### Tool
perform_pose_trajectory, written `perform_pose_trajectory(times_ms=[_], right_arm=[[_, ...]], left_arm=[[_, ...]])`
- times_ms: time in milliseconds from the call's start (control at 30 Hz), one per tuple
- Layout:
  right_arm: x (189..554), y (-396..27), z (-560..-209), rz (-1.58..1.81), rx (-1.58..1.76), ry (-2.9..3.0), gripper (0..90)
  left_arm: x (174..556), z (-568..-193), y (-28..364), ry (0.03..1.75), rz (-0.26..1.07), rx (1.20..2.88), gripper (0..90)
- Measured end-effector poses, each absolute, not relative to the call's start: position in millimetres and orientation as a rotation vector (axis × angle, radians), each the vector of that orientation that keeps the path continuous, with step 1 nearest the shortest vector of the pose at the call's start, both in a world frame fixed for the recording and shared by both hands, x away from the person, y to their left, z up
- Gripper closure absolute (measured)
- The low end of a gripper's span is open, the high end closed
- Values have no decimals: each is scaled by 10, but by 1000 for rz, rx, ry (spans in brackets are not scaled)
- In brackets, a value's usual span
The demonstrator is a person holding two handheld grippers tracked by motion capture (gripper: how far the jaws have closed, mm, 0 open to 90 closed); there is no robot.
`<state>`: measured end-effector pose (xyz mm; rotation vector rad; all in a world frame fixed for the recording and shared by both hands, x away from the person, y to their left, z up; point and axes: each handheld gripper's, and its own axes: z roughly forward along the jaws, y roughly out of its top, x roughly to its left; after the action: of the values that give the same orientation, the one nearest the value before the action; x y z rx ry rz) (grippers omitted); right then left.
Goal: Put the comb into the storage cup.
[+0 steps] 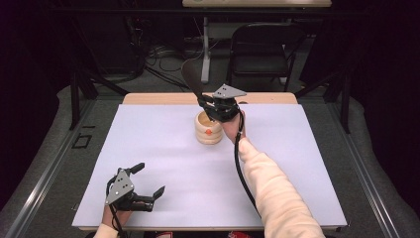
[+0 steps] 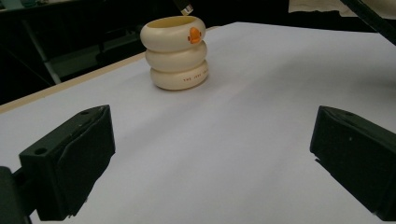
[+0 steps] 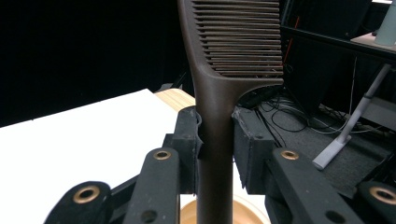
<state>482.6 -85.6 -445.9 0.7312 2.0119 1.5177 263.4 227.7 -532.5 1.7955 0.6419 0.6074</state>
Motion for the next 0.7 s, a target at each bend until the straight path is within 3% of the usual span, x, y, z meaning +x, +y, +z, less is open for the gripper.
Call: perform_pose_trajectory(times_ms=[700], right_arm=[[4862, -835, -4622, 1507, 735, 2035, 724]], left_arm=[[2637, -5326, 2274, 642, 606, 1795, 2]])
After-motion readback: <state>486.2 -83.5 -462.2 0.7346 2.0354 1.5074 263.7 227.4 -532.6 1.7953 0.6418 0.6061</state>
